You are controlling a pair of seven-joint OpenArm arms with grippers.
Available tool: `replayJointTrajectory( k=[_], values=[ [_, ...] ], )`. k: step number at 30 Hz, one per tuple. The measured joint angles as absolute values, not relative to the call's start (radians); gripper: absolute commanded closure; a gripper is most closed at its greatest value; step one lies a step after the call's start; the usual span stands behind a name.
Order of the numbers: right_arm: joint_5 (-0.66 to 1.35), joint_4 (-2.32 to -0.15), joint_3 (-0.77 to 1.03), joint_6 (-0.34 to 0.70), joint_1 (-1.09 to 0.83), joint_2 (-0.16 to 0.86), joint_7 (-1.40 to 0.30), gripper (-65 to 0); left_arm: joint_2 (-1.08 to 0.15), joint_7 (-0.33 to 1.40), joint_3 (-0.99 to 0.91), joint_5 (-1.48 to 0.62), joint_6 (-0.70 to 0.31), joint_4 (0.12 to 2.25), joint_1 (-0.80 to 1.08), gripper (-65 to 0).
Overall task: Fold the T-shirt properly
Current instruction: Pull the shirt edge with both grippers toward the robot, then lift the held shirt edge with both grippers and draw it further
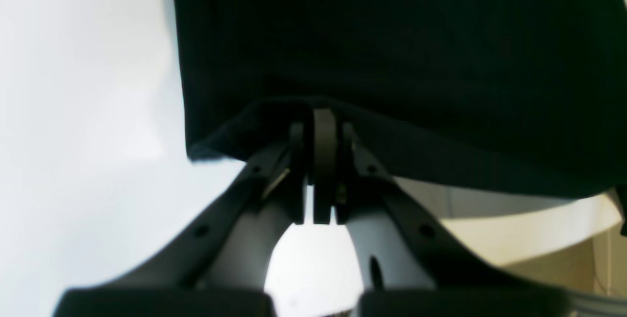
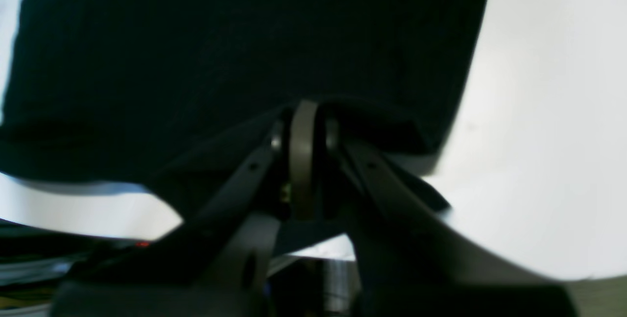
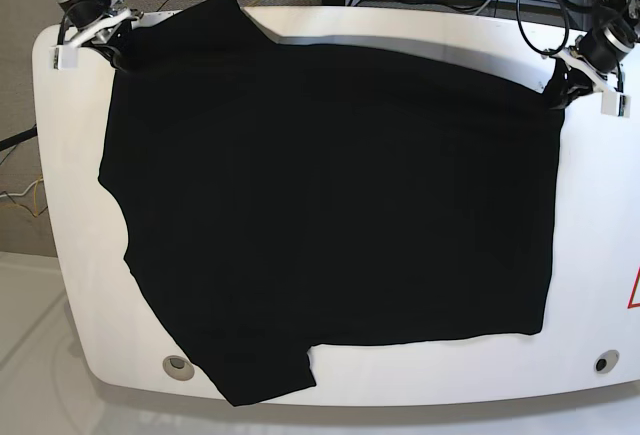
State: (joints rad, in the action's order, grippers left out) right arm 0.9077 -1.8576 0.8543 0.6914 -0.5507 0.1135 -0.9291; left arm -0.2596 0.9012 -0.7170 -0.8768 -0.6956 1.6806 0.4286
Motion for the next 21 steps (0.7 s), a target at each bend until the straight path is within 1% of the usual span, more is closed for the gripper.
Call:
replayJointTrajectory(
  k=[3,9,12,21],
  values=[
    [0.869,-1.857,0.859,0.685,-0.516,0.108,-0.929,0.0,-0.255,0.919,-0.726,-0.874,-0.692,1.677,0.384,0.0],
    [0.863,-1.858,0.855,0.692,-0.438,0.109,-0.924,0.0,-0.256,0.908,-0.728,-0.903,-0.694,1.678,0.318,0.0],
    [0.824,-1.858,0.846,0.687,-0.394,0.109,-0.921,0.0,-0.256,0.927,-0.733,-0.875,-0.695,1.661,0.28,0.0],
    [0.788,-1.858,0.796,0.689,-0.298,0.113,-0.909,0.0,-0.26,0.927,-0.733,-0.864,-0.696,1.596,0.212,0.0]
  ],
)
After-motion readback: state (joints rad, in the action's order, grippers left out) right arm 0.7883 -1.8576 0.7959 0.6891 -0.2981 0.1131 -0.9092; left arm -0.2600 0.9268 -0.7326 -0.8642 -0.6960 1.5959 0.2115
